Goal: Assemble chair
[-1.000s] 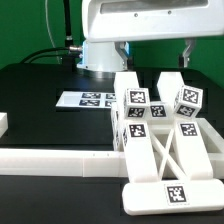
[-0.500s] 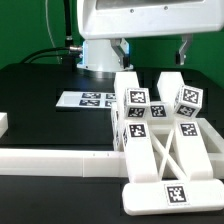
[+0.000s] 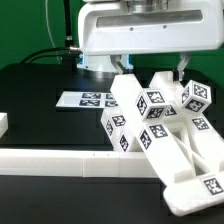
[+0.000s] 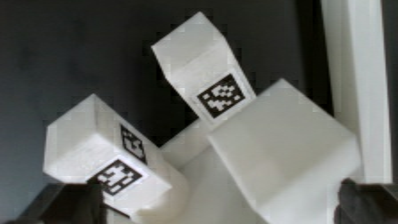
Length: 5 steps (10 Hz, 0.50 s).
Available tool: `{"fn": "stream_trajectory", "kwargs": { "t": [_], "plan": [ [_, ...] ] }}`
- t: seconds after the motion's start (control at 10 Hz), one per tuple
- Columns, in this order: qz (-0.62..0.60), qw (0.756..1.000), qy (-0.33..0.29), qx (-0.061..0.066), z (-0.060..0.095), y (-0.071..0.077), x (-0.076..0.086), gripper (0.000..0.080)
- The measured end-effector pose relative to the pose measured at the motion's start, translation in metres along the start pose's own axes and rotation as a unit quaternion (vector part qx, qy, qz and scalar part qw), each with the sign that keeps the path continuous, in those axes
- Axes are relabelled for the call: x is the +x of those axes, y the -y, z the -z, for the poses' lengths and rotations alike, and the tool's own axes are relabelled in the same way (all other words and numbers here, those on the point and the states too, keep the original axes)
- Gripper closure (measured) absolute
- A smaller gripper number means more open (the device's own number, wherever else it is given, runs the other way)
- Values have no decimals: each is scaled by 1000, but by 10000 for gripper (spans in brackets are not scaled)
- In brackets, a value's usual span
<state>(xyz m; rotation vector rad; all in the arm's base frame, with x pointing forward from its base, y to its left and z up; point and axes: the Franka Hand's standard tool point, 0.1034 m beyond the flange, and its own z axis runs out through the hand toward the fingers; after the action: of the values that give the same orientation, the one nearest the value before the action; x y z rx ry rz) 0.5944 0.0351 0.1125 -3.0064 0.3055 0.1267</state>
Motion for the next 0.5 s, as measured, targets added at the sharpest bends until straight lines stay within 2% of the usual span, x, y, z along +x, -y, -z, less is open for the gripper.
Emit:
{"fn": "stream_trajectory", "kwargs": {
  "t": [0.3, 0.5],
  "plan": [
    [-1, 1000, 0, -1, -2, -2, -3, 150],
    [9, 1000, -5, 1, 10, 1, 1, 150]
  ]
}}
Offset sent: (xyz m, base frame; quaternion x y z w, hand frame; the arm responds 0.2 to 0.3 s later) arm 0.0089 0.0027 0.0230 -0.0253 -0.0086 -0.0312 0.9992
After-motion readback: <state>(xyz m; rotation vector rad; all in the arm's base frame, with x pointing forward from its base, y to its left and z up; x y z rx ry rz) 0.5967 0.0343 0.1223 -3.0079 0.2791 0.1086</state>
